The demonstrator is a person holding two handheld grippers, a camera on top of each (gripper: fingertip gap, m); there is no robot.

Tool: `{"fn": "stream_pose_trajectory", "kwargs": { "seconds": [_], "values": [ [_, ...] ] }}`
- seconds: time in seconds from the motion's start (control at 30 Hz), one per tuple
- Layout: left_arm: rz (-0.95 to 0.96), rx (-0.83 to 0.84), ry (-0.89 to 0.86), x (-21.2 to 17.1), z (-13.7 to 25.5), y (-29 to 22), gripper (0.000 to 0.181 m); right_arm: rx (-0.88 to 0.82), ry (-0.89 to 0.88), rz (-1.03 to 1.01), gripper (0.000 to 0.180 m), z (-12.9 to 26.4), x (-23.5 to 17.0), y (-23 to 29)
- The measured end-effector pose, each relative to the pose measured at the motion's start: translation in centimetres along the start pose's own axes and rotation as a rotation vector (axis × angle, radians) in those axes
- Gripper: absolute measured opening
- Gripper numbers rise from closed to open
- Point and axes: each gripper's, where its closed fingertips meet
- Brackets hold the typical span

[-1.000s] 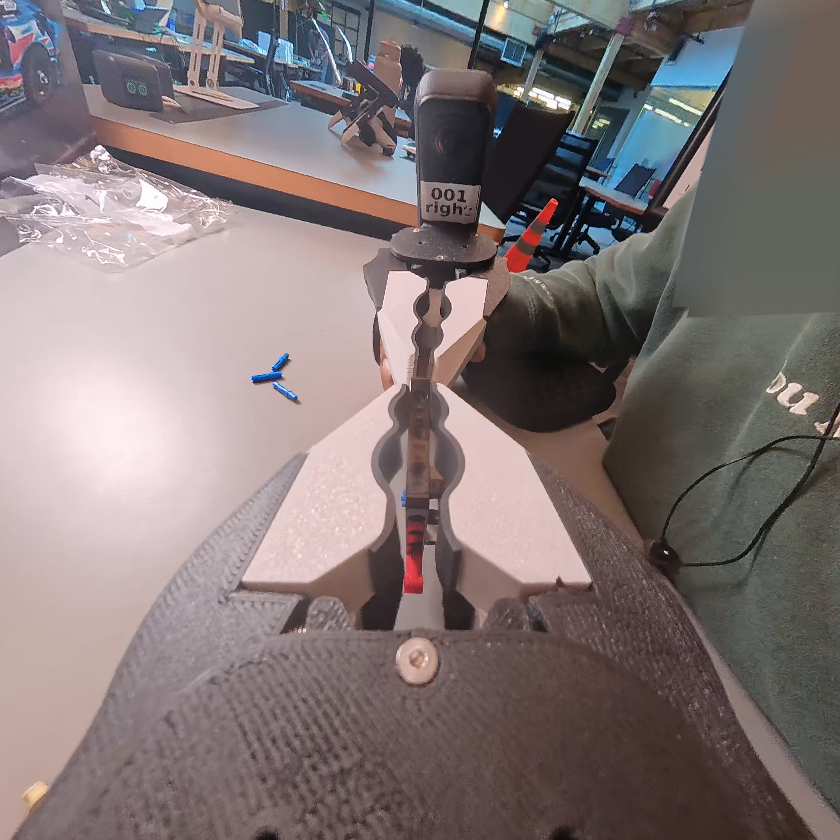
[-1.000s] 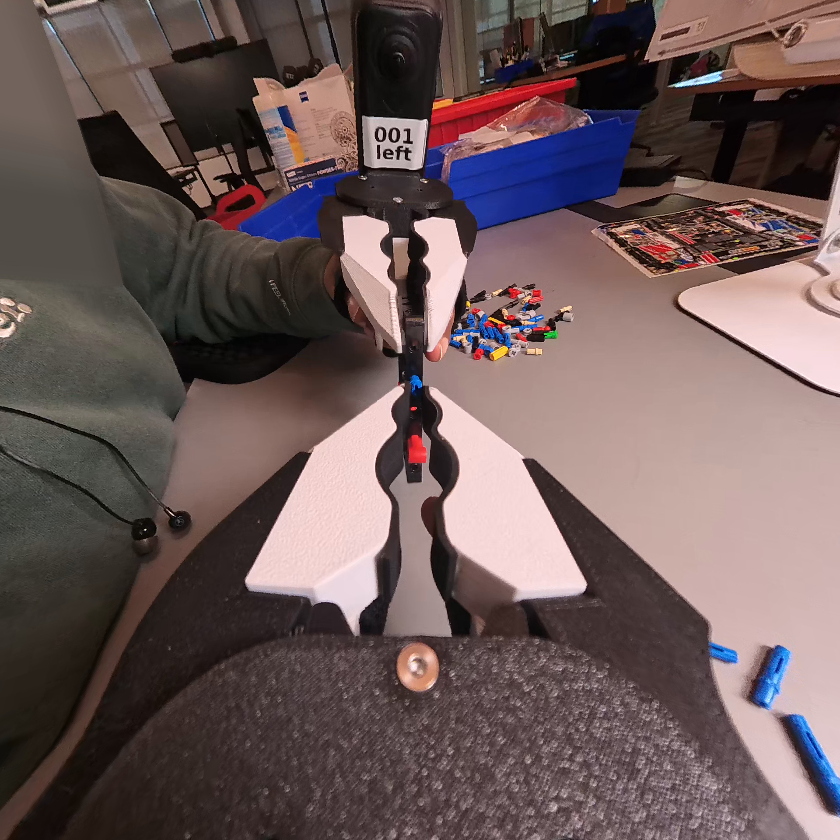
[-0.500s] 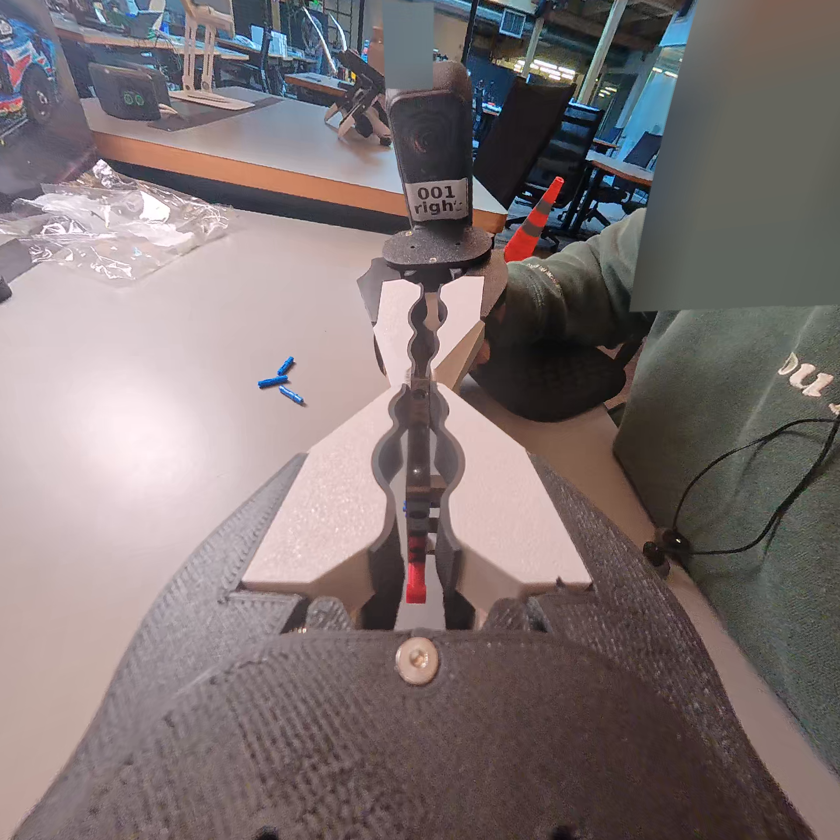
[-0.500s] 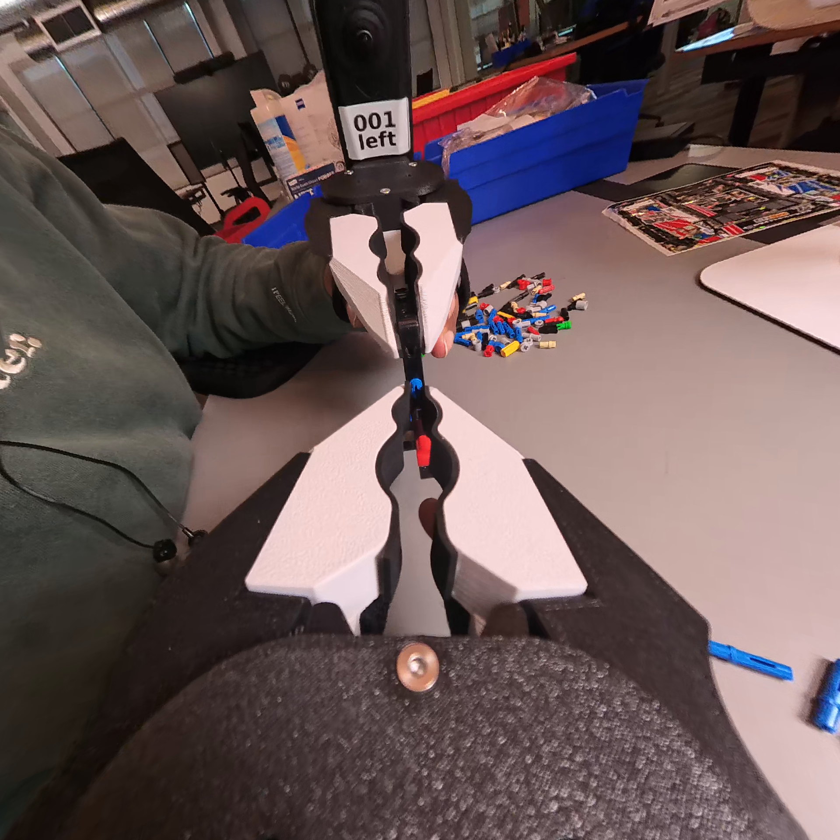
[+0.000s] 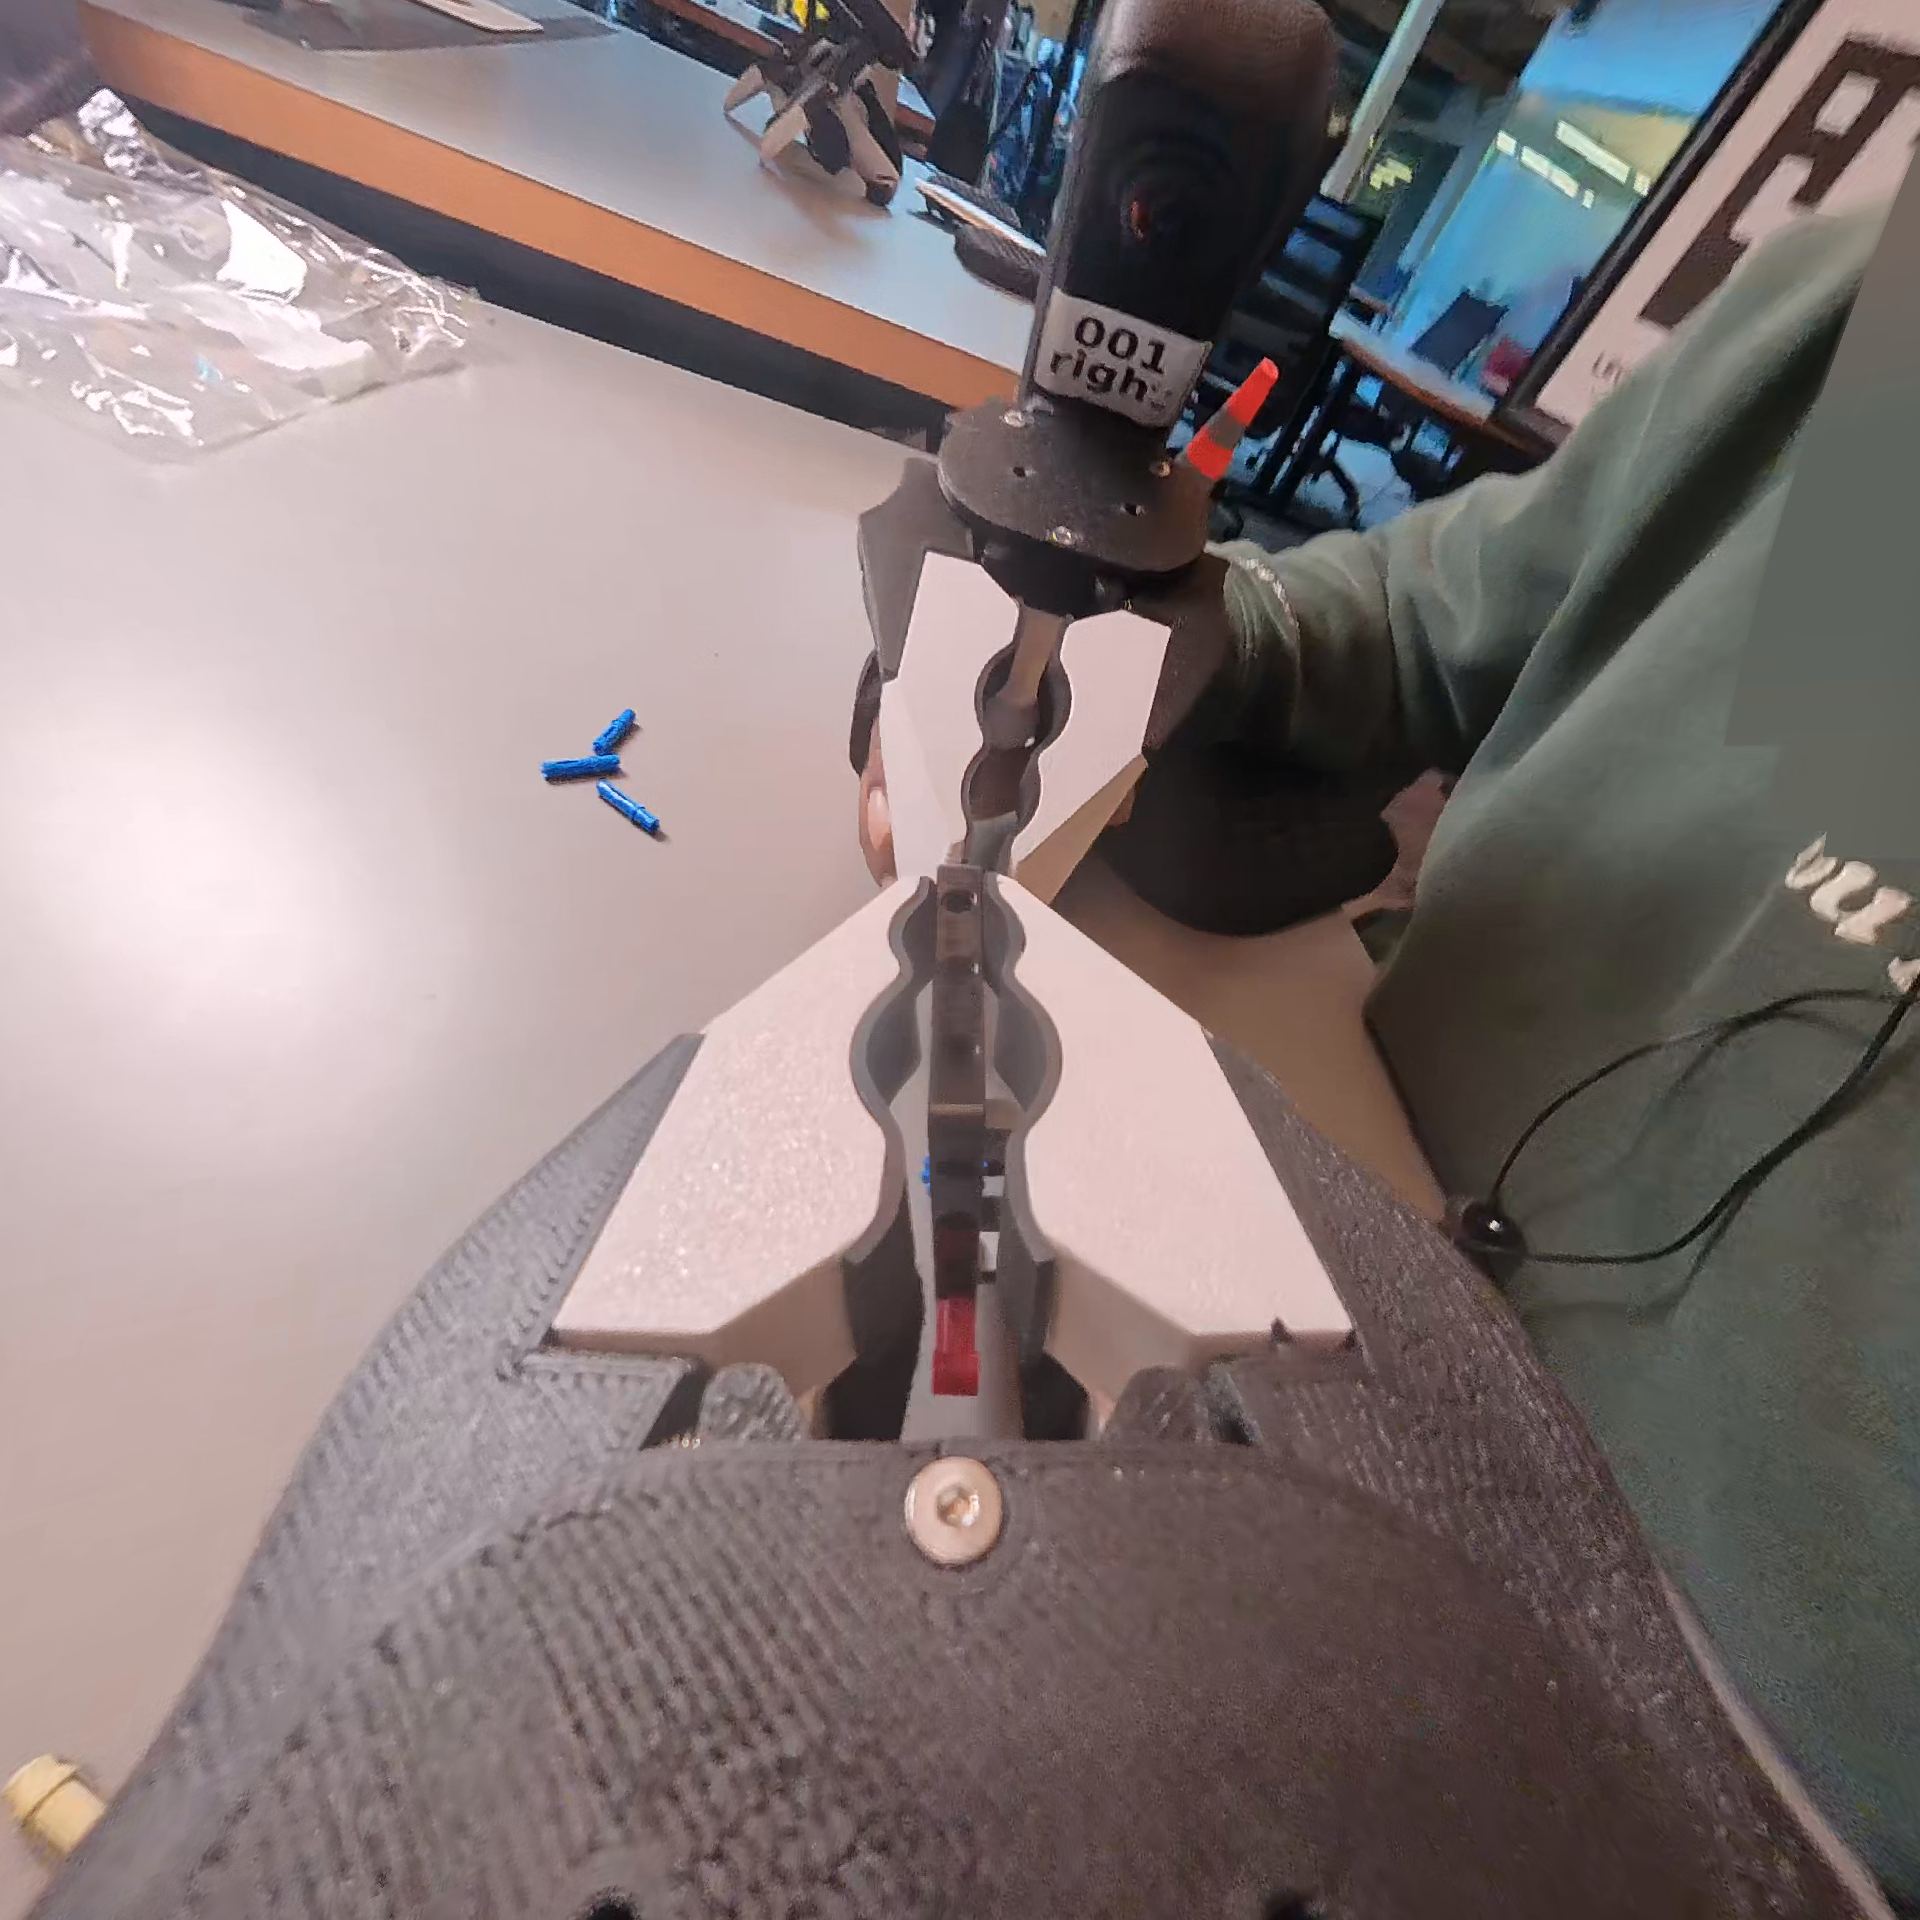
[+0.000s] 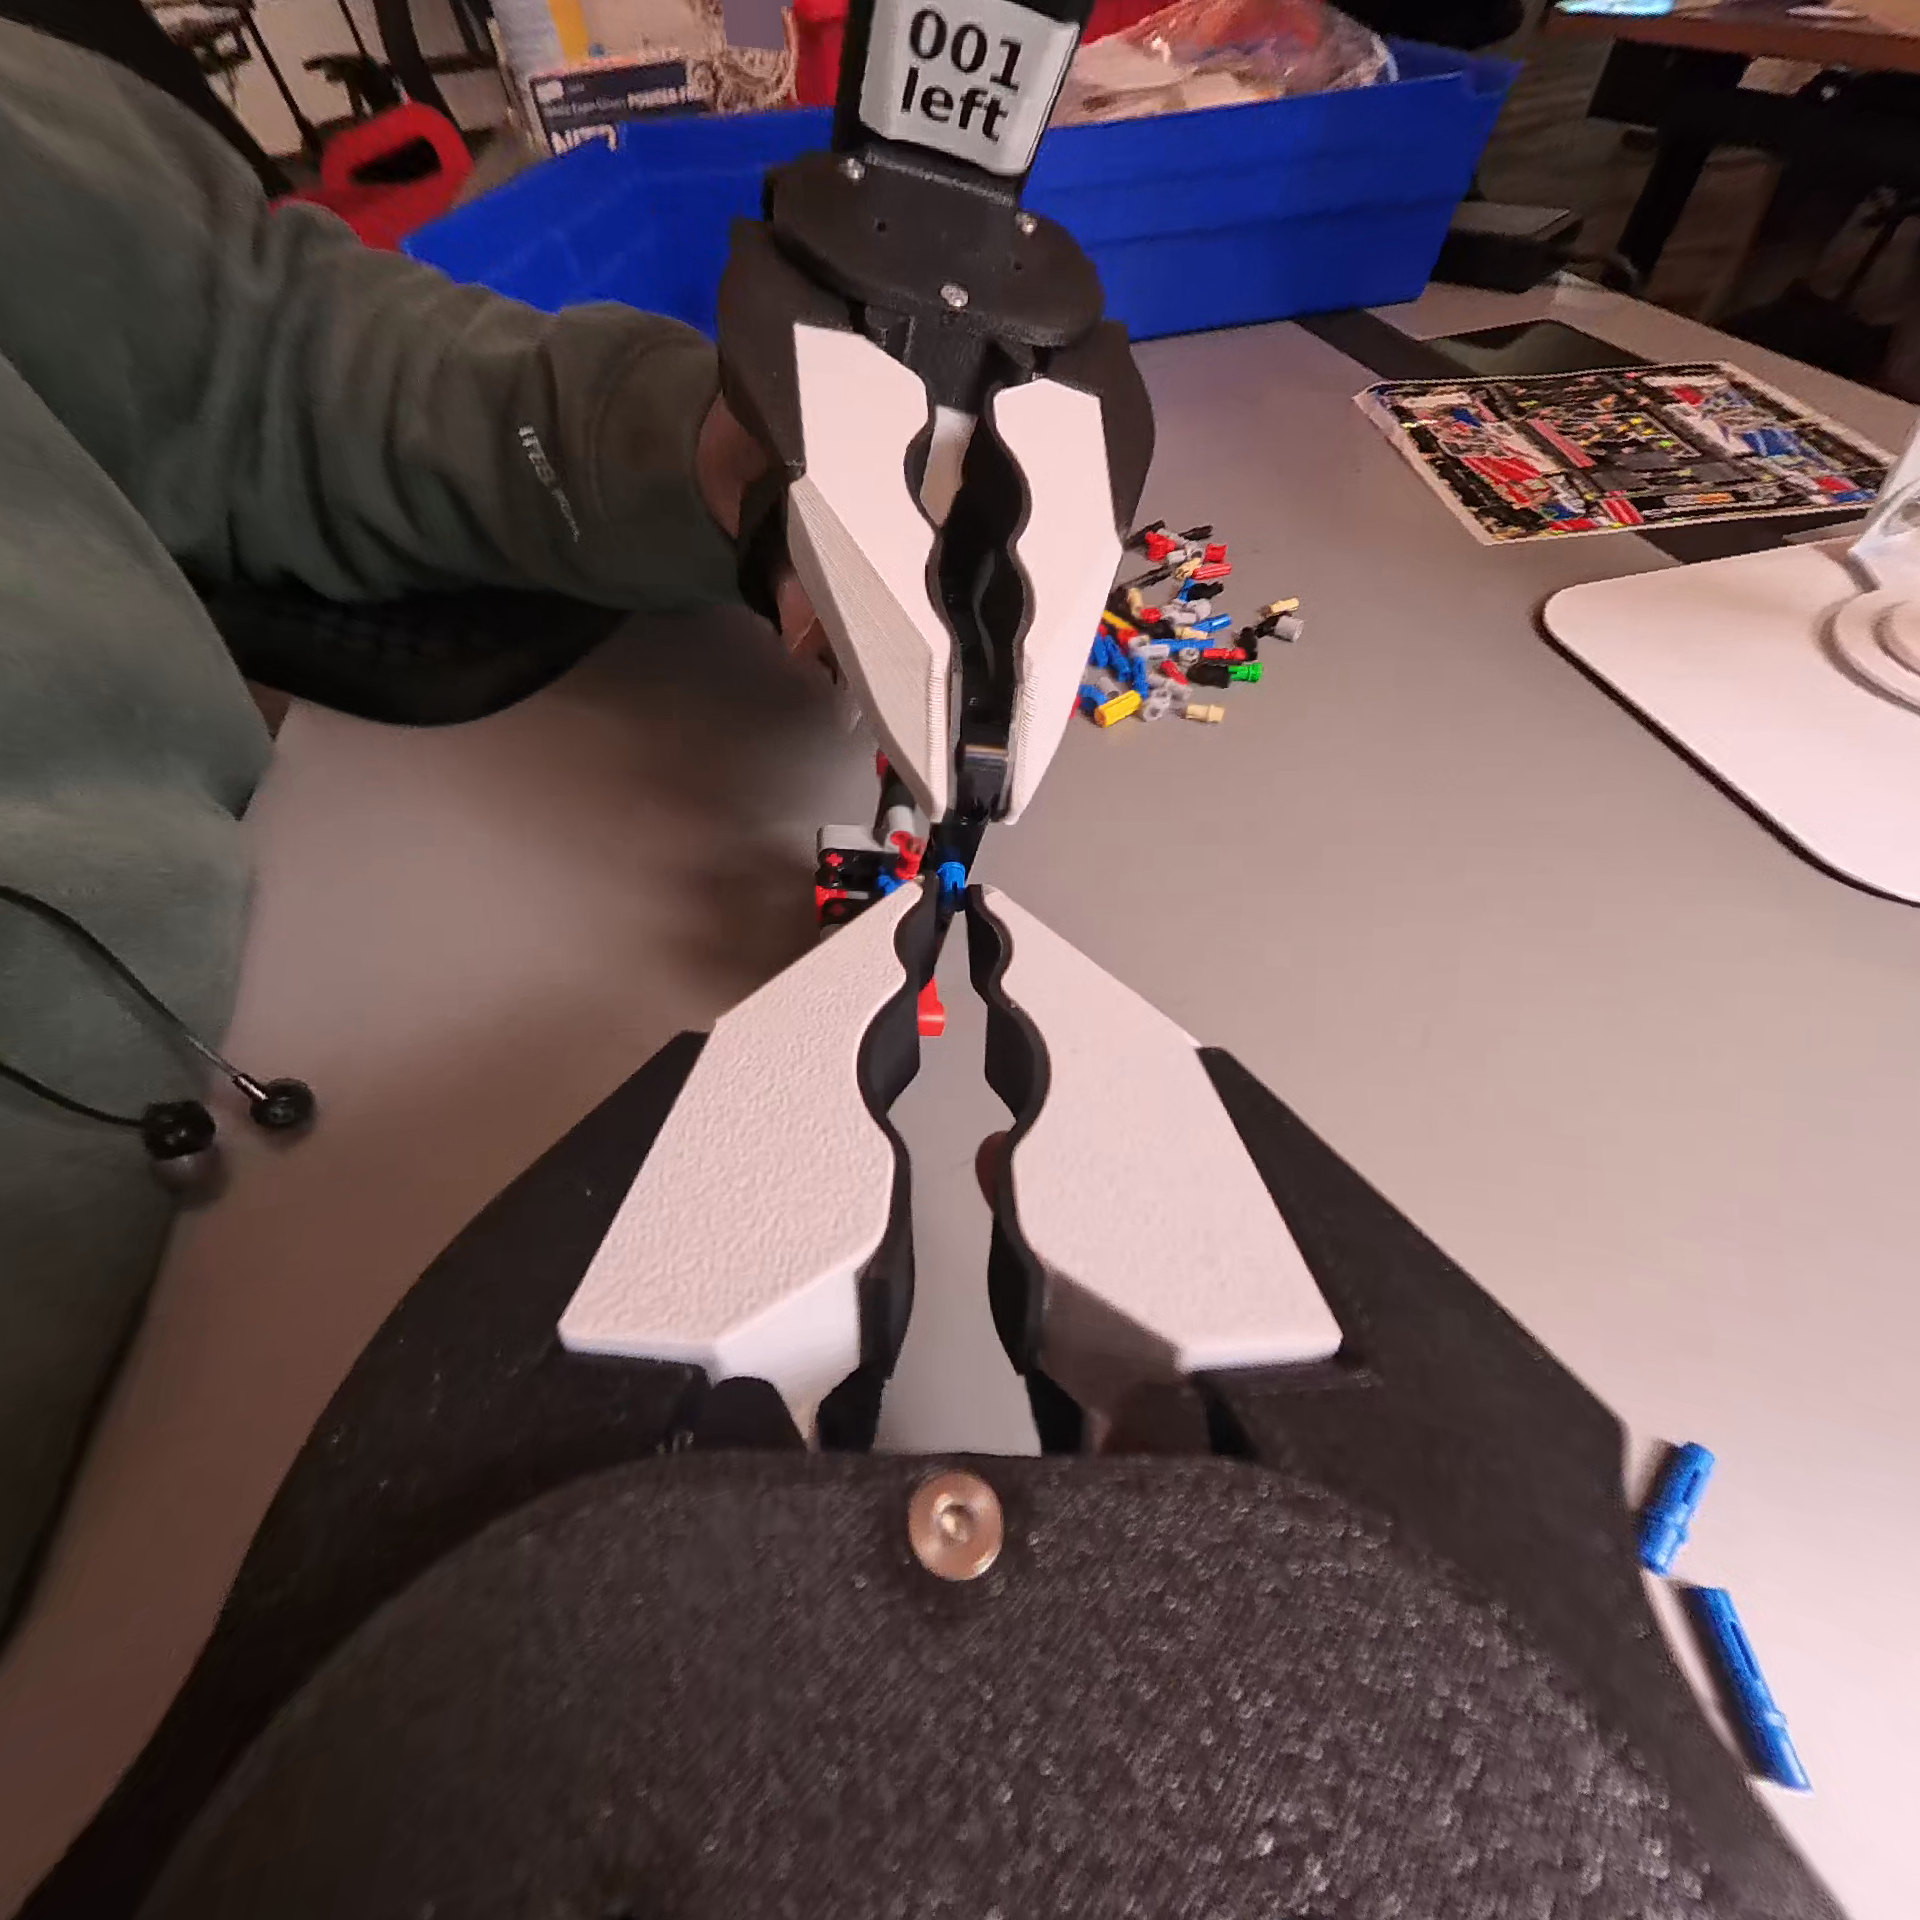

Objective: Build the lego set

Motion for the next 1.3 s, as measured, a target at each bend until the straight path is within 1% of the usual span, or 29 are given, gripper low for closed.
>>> {"fn": "stream_pose_trajectory", "kwargs": {
  "seconds": [0.03, 0.1, 0.13, 0.23, 0.33, 0.37, 0.4, 0.57, 0.67, 0.73, 0.77, 0.8, 0.83, 0.93, 1.03, 1.13, 1.2, 1.3],
  "values": [
    [0.032, -0.001, -0.021, 0.2, 0.1, 0.3, 0.007, 0.005, -0.006, -0.026, 0.003, 0.1, 0.1, -0.2],
    [0.11, 0.008, -0.058, 0.1, 0.4, 1.0, 0.007, -0.005, 0.009, -0.03, 0.016, 0.8, -0.1, -1.1],
    [0.148, 0.011, -0.071, -0.1, 0.6, 1.3, 0.006, -0.038, 0.016, -0.016, 0.019, 1.4, -0.3, -2.1],
    [0.238, 0.038, -0.088, -0.9, 1.1, 2.3, 0.006, -0.209, 0.053, 0.009, 0.018, 4.3, -0.6, -6.8],
    [0.236, 0.047, -0.081, -1.1, 1.1, 2.5, 0.006, -0.396, 0.201, 0.048, 0.017, 7.7, -3.1, -12.0],
    [0.229, 0.048, -0.077, -1.1, 1.0, 2.5, 0.006, -0.403, 0.246, 0.04, 0.017, 8.3, -4.0, -12.7],
    [0.222, 0.047, -0.071, -1.1, 1.0, 2.4, 0.006, -0.377, 0.286, 0.019, 0.018, 8.5, -4.9, -12.9],
    [0.195, 0.022, -0.056, -1.2, 0.7, 1.8, 0.006, -0.297, 0.436, 0.013, 0.022, 7.5, -8.4, -14.0],
    [0.174, 0.016, -0.036, -1.2, 0.7, 1.5, 0.006, -0.253, 0.482, 0.004, 0.021, 6.6, -9.3, -14.3],
    [0.173, 0.004, -0.025, -1.3, 0.6, 1.4, 0.006, -0.244, 0.491, 0.025, 0.02, 6.2, -9.3, -14.5],
    [0.176, 0.005, -0.022, -1.4, 0.7, 1.4, 0.006, -0.245, 0.509, 0.038, 0.016, 6.0, -9.4, -14.7],
    [0.182, 0.01, -0.022, -1.5, 0.7, 1.6, 0.007, -0.258, 0.529, 0.06, 0.008, 5.9, -9.6, -15.0],
    [0.192, 0.013, -0.022, -1.6, 0.7, 1.7, 0.007, -0.265, 0.546, 0.087, 0.004, 5.8, -9.7, -15.1],
    [0.215, 0.01, -0.022, -2.0, 0.8, 1.9, 0.008, -0.251, 0.543, 0.133, 0.003, 5.4, -9.6, -14.5],
    [0.231, 0.016, -0.017, -2.3, 0.9, 2.1, 0.008, -0.263, 0.522, 0.196, 0.003, 6.0, -9.1, -14.0],
    [0.28, 0.036, 0.002, -3.1, 1.0, 2.8, 0.011, -0.188, 0.328, 0.244, 0.002, 5.6, -5.0, -10.7],
    [0.332, 0.077, 0.042, -4.1, 1.0, 3.6, 0.013, -0.146, 0.233, 0.267, 0.002, 4.4, -2.7, -8.2],
    [0.377, 0.1, 0.078, -5.1, 0.9, 4.0, 0.014, -0.082, 0.2, 0.338, 0.002, 1.7, -2.5, -4.9]
  ]
}}
Point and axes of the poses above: each gripper's, where its closed fingertips meet, z back along the fingers, x out of its top, y = z × x across the jaws, and after that the axes turned 15 degrees about -x, right-handed
